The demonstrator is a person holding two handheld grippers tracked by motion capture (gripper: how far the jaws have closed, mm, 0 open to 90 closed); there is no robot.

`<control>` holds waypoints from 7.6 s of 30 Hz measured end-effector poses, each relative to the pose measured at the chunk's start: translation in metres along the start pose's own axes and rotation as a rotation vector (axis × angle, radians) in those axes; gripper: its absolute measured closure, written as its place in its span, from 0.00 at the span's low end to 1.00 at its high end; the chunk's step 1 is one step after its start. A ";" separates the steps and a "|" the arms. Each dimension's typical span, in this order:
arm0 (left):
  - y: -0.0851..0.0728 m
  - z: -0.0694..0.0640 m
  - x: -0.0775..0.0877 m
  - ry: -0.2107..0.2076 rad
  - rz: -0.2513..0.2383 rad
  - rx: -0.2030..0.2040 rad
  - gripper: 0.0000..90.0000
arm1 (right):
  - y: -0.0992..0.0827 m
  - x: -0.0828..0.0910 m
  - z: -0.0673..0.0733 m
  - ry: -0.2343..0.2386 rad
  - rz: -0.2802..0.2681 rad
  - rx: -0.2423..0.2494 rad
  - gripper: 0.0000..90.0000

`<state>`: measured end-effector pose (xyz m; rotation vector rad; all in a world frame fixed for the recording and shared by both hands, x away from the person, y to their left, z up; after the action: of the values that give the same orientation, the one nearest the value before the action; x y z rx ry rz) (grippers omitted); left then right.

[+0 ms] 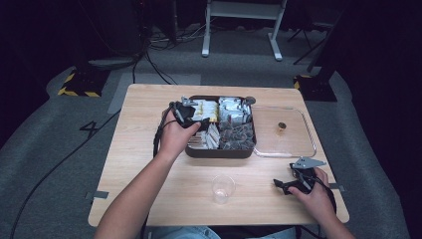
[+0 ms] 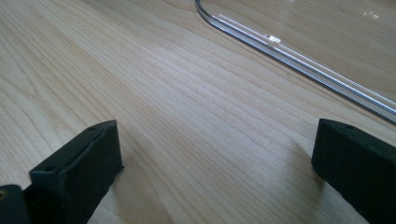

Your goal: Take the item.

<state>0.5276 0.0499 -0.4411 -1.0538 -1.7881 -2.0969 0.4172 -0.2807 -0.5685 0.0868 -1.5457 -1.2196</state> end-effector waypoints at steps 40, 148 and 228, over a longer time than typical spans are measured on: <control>0.001 0.012 -0.112 -0.014 0.221 0.011 0.58 | 0.001 -0.001 -0.002 -0.004 -0.002 -0.004 0.02; 0.032 -0.050 0.069 -0.288 -0.068 -0.276 1.00 | 0.000 0.000 -0.003 0.022 0.004 0.023 0.02; -0.096 -0.125 0.108 -0.453 -0.092 -0.392 0.56 | 0.000 0.000 -0.003 0.024 0.004 0.024 0.02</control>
<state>0.3461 -0.0087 -0.4524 -1.6932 -1.6521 -2.4849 0.4194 -0.2822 -0.5685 0.1135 -1.5394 -1.1924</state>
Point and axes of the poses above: each handheld gripper's, and its own axes: x roughly backward along the jaws, y roughly out of its top, z roughly to its left, the point moved 9 cm from there along -x, roughly forward along the jaws, and after that the axes turned 12 degrees about y, right-handed, at the moved point
